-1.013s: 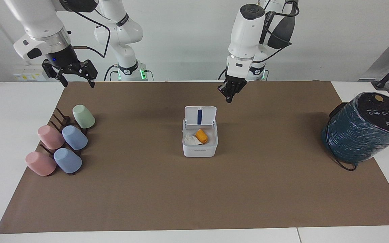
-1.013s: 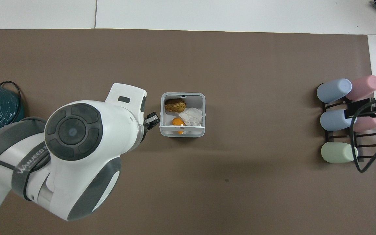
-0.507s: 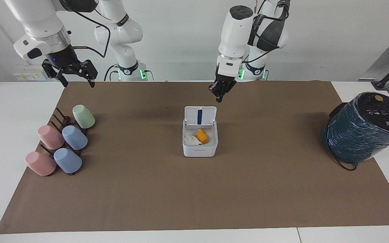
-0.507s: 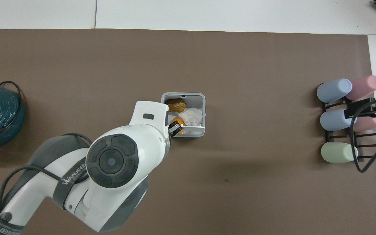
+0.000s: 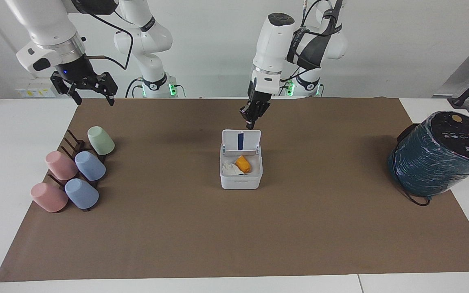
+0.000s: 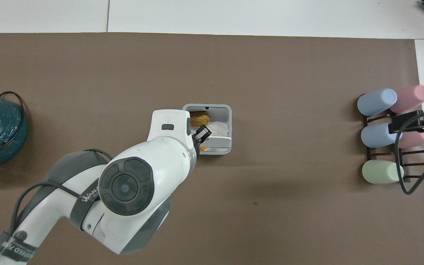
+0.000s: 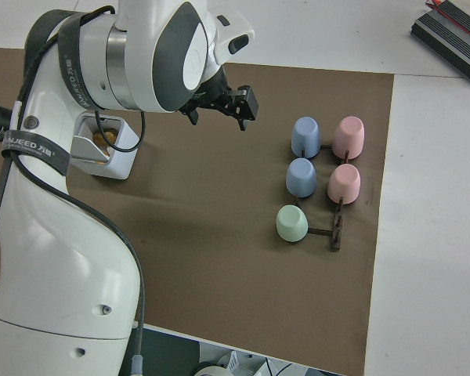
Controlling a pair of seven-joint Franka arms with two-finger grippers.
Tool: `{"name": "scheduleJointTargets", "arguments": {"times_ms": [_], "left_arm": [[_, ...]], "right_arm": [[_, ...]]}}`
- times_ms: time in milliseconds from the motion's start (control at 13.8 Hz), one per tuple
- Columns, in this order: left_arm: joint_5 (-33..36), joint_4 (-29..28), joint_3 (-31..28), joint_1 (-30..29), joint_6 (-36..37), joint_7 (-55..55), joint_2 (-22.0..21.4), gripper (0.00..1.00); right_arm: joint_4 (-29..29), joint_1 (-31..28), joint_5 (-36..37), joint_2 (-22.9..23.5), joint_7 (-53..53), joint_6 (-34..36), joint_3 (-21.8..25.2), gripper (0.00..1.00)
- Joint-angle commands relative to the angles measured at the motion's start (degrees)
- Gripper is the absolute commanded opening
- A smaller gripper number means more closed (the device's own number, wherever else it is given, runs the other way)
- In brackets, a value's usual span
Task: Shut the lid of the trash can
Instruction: 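Push the raised lid down over the bin with the left gripper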
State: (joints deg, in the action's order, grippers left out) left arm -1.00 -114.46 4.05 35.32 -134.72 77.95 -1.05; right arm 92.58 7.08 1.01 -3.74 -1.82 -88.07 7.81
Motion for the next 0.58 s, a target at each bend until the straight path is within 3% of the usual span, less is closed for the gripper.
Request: {"name": "scheduleJointTargets", "arguments": {"times_ms": [0, 507], "left_arm": [[-0.5, -0.9, -0.7, 0.2, -6.9, 1.8, 2.1, 0.0], [-0.5, -0.6, -0.7, -2.4, -15.7, 1.7, 6.0, 0.0]], "right_arm": [[1.4, -0.6, -0.9, -1.4, -0.4, 0.2, -0.5, 1.0], [1.4, -0.6, -0.9, -1.4, -0.4, 0.2, -0.5, 1.0]]}}
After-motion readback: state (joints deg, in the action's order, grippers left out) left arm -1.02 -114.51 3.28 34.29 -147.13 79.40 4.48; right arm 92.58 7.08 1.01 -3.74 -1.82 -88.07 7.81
